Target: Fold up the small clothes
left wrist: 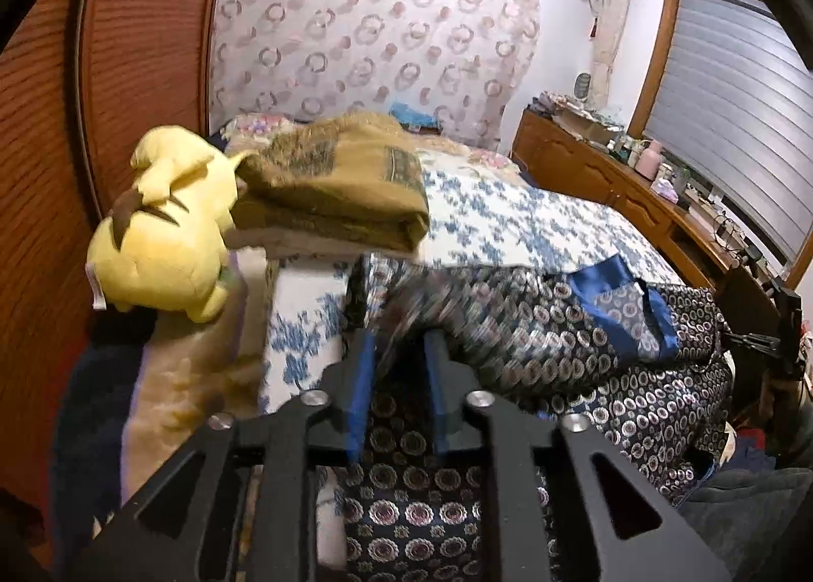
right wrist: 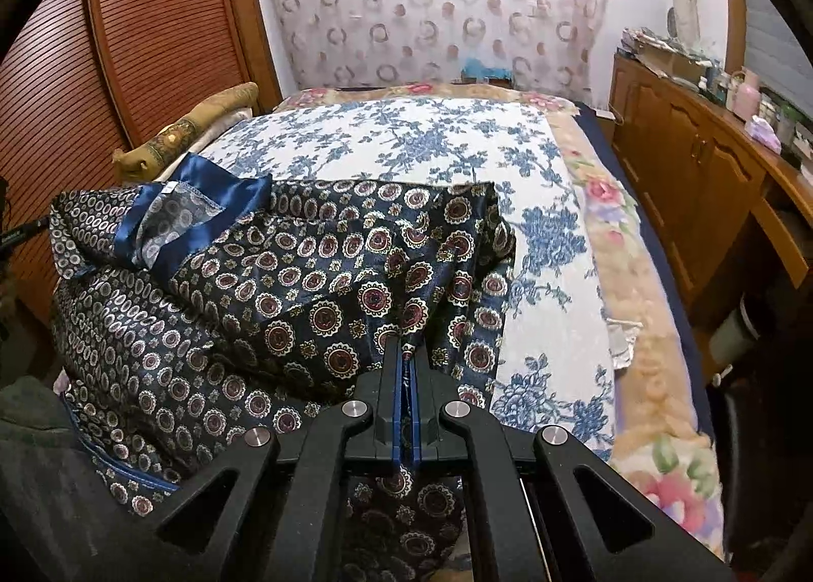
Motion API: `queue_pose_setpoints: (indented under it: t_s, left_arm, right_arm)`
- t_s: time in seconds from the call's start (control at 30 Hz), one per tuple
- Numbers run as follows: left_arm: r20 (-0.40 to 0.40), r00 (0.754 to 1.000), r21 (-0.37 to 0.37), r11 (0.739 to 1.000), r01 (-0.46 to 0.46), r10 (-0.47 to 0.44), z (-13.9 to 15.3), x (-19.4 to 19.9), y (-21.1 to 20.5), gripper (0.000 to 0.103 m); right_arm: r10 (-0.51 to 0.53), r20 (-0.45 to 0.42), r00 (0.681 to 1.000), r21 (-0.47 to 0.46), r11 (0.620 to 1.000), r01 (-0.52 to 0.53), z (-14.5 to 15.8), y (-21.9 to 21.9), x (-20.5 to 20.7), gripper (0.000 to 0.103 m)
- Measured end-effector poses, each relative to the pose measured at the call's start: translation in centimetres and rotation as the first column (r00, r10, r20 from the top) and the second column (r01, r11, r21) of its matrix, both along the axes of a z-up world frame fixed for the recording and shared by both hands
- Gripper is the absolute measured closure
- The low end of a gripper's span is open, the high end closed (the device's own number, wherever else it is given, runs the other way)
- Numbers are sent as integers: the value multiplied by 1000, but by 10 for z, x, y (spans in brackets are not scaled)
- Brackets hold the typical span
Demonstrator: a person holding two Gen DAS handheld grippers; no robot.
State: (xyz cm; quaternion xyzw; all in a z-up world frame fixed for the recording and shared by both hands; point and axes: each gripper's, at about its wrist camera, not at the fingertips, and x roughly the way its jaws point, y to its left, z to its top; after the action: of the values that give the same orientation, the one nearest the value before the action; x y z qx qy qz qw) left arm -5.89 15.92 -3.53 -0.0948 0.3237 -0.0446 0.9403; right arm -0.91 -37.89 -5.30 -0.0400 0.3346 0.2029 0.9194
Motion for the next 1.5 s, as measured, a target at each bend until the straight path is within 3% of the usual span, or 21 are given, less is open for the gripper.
queue_pose_setpoints:
  t_s: [0.2,0.27,0.33,0.37,0.53,0.67,0.87,1.13,1.3,1.5]
  left_arm:
    - [22,1000,38,999,4,-5,16,13,4,48]
    - [22,999,48,999,23,-24,19,25,4,39]
    - [6,999,63,997,36,-36,17,38,4,30]
    - [1,999,64,997,43,-43,15,45,3,29]
    - [-53,997,90,994,64,-59,1,83,0,28]
    - [-133,989,102,992,74,-60,-15,114,4,28]
    - [-212,975,86,993,82,-63,-32,144,15,28]
    - [-294,954,91,992,84,-54,-56,149,17,30]
    - [-307,946,68,990,127,-100,-61,144,10,41]
    - [-313,942,58,988,144,-118,-62,148,9,43]
  right_arm:
    - [7,68,998,-19,1000,-5,23,-3,-15,94]
    - [-1,89,996,-27,1000,4,29,-5,-16,86]
    - [-18,107,994,-45,999,23,36,-4,-17,63]
    - [-29,120,992,-57,998,36,37,-3,-15,60]
    - [-52,123,991,-74,995,62,30,5,14,52]
    - [-85,135,987,-84,992,97,24,14,38,52]
    - [-78,78,994,-107,991,86,11,31,64,51]
    - [-75,-38,996,-89,993,71,-2,22,89,51]
    - [-63,-50,997,-79,995,59,3,20,91,51]
    - [-56,-48,997,-109,993,50,-2,25,98,51]
